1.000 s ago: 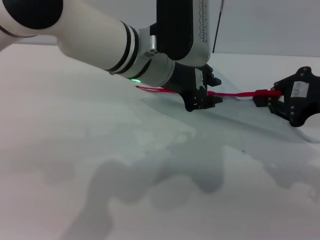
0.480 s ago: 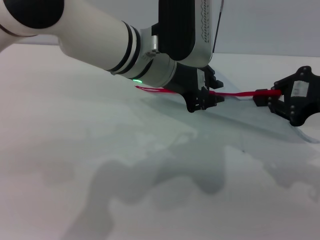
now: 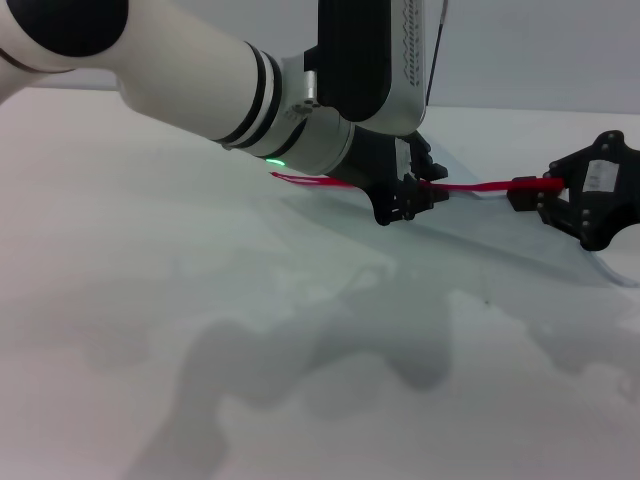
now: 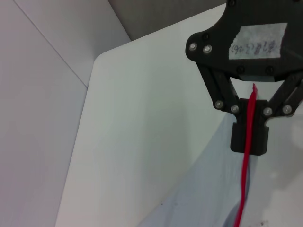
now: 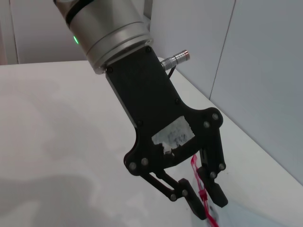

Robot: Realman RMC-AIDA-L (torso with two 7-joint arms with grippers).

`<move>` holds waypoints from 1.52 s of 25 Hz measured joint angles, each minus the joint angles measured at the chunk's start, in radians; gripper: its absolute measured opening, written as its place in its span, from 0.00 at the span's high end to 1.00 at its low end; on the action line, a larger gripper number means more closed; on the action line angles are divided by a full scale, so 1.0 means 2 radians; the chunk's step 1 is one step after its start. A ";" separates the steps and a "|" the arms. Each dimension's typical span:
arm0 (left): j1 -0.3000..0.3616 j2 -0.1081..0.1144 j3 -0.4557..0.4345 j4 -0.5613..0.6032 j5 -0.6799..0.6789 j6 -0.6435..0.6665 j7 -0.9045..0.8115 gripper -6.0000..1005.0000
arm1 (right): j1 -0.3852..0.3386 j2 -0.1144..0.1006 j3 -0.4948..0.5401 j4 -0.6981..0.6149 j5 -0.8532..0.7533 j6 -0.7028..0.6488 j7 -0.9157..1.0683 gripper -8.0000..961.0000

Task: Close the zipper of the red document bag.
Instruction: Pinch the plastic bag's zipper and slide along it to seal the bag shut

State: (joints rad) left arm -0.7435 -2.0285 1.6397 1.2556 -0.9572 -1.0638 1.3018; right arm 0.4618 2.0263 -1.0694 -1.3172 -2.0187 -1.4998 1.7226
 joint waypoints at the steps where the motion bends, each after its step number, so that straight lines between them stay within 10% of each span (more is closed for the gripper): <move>1: 0.000 0.000 0.000 0.000 0.000 0.000 0.000 0.77 | 0.000 0.000 0.000 0.000 0.000 0.000 0.000 0.95; 38: 0.006 0.001 0.000 0.009 0.000 -0.004 -0.003 0.91 | 0.000 -0.001 0.006 0.005 -0.007 0.002 -0.001 0.95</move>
State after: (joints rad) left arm -0.7317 -2.0263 1.6398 1.2733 -0.9572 -1.0721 1.2950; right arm 0.4613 2.0248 -1.0583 -1.3073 -2.0332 -1.4952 1.7211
